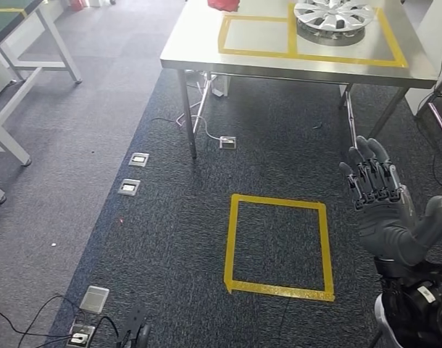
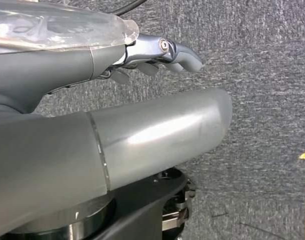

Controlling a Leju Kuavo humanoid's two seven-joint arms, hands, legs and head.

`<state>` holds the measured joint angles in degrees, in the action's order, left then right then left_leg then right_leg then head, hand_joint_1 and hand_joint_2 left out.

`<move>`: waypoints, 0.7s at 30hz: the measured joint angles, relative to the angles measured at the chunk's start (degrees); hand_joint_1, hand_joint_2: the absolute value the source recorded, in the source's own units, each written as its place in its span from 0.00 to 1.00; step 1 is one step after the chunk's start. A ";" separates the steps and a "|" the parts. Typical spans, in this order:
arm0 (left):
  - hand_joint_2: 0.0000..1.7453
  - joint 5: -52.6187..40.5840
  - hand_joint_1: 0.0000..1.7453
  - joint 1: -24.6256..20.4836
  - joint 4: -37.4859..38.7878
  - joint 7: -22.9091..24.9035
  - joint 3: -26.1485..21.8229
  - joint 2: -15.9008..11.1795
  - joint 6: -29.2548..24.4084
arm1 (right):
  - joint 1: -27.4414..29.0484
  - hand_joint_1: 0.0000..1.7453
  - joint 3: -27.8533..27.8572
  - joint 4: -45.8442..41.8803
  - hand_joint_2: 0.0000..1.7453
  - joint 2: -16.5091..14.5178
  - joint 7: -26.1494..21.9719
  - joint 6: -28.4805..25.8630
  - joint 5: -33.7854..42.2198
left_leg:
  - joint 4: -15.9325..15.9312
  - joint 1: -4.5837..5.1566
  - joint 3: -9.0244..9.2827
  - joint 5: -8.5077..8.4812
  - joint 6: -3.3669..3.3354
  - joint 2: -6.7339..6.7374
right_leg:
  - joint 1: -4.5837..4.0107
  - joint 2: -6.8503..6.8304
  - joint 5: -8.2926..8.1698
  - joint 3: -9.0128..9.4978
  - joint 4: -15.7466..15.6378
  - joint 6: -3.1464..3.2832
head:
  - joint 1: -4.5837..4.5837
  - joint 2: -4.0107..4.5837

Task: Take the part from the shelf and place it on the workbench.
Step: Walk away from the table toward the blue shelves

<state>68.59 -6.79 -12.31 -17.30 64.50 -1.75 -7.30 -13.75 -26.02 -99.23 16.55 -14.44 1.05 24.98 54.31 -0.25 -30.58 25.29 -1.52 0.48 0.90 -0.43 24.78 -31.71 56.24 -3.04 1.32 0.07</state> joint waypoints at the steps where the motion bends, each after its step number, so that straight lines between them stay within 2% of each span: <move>1: 0.00 0.00 0.00 0.01 0.01 -0.01 0.00 -0.01 0.00 | 0.00 0.00 0.00 -0.01 0.00 0.00 0.00 0.00 0.00 | 0.15 0.11 -0.09 0.07 0.25 0.03 | -0.12 -0.04 -0.06 0.47 -1.16 0.26 | 0.01 0.00; 3: 0.00 -0.01 0.00 0.00 0.01 -0.02 -0.01 -0.02 0.15 | 0.02 0.00 0.00 -0.03 0.00 0.00 -0.01 0.00 0.00 | 0.19 0.11 -0.16 0.09 0.71 0.18 | -0.26 0.21 -0.05 0.45 -1.36 0.99 | 0.08 0.00; 5: 0.00 -0.05 0.00 -0.04 0.00 -0.05 -0.02 -0.07 0.48 | -0.01 0.00 0.10 -0.09 0.00 0.00 -0.01 -0.01 0.00 | 1.78 -0.06 -0.69 1.22 1.28 0.14 | -0.13 0.34 -0.26 0.63 -1.72 1.67 | 0.13 0.00; 6: 0.00 -0.09 0.00 -0.07 0.00 -0.07 -0.02 -0.10 0.71 | 0.00 0.00 0.16 -0.14 0.00 0.00 -0.02 -0.01 -0.01 | 4.40 -0.12 -1.85 2.73 1.58 0.04 | -0.01 0.34 -0.35 0.71 -1.89 1.97 | 0.24 0.00; 8: 0.00 -0.16 0.00 -0.02 0.00 -0.08 -0.01 -0.11 1.02 | 0.08 0.00 0.22 -0.22 0.00 0.00 -0.01 -0.03 -0.12 | 12.36 -0.23 -5.69 6.52 2.01 -0.09 | 0.02 0.38 -0.35 0.67 -1.92 2.33 | 0.51 0.01; 9: 0.00 -0.17 0.00 0.02 0.01 -0.08 -0.01 -0.11 1.21 | 0.19 0.00 0.23 -0.24 0.00 0.00 0.00 -0.08 -0.20 | 16.04 -0.26 -7.59 7.80 2.12 -0.10 | -0.01 0.44 -0.34 0.65 -1.92 2.40 | 0.60 0.01; 10: 0.00 -0.17 0.00 0.05 0.01 -0.08 -0.01 -0.11 1.38 | 0.31 0.00 0.25 -0.25 0.00 0.00 0.01 -0.15 -0.31 | 17.81 -0.28 -8.63 7.97 2.13 -0.10 | -0.04 0.53 -0.32 0.66 -1.91 2.42 | 0.62 0.01; 11: 0.00 -0.17 0.00 0.07 0.01 -0.08 0.00 -0.14 1.60 | 0.44 0.00 0.28 -0.28 0.00 0.00 0.02 -0.25 -0.42 | 17.22 -0.27 -8.56 6.97 2.04 -0.11 | -0.07 0.66 -0.31 0.70 -1.90 2.42 | 0.63 0.00; 12: 0.00 -0.17 0.00 0.07 0.01 -0.08 -0.01 -0.19 1.84 | 0.55 0.00 0.32 -0.34 0.00 0.00 0.02 -0.33 -0.55 | 14.33 -0.27 -7.35 5.07 1.85 -0.13 | -0.08 0.81 -0.30 0.77 -1.90 2.40 | 0.64 0.00; 14: 0.00 -0.17 0.00 0.04 0.01 -0.09 -0.02 -0.38 2.14 | 0.66 0.00 0.38 -0.55 0.00 0.00 0.02 -0.42 -0.74 | 5.60 -0.15 -3.36 0.93 1.27 -0.34 | -0.21 1.11 -0.21 0.86 -1.86 2.22 | 0.66 0.00; 15: 0.00 -0.17 0.00 0.01 0.01 -0.11 -0.02 -0.46 2.21 | 0.69 0.00 0.42 -0.64 0.00 0.00 0.02 -0.44 -0.78 | 2.48 -0.05 -1.98 -0.20 0.99 -0.45 | -0.29 1.24 -0.16 0.84 -1.83 2.04 | 0.65 0.00; 16: 0.00 -0.17 0.00 -0.01 0.00 -0.13 -0.02 -0.49 2.23 | 0.73 0.00 0.45 -0.74 0.00 0.00 0.02 -0.46 -0.79 | 0.61 -0.01 -1.23 -0.73 0.86 -0.54 | -0.44 1.33 0.00 0.74 -1.70 1.87 | 0.63 0.00; 17: 0.00 -0.17 0.00 -0.02 0.00 -0.15 -0.02 -0.47 2.23 | 0.79 0.00 0.49 -0.80 0.00 0.00 0.02 -0.48 -0.82 | 0.13 0.02 -1.14 -0.69 0.94 -0.57 | -0.57 1.39 0.14 0.65 -1.60 2.04 | 0.57 0.00; 20: 0.00 -0.19 0.00 0.02 0.00 -0.25 -0.02 -0.41 2.40 | 0.92 0.00 0.71 -0.90 0.00 -0.01 0.01 -0.50 -0.93 | 0.10 0.03 -1.19 -0.74 1.24 -0.59 | -0.53 1.35 0.19 0.70 -1.65 2.48 | 0.36 0.00; 21: 0.00 -0.23 0.00 0.03 -0.01 -0.31 -0.02 -0.44 2.54 | 0.98 0.00 0.81 -0.94 0.00 -0.01 0.00 -0.51 -0.95 | 0.10 0.09 -1.20 -0.76 1.16 -0.63 | -0.51 1.32 0.10 0.79 -1.78 2.29 | 0.32 0.00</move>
<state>68.36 -6.75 -12.32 -17.61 64.48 -2.19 -4.76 -12.77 -25.21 -100.18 16.54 -14.44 0.54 24.03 54.41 -0.15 -31.77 24.53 -0.36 -0.15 0.39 0.89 24.88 -30.92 54.46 -0.75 1.64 0.07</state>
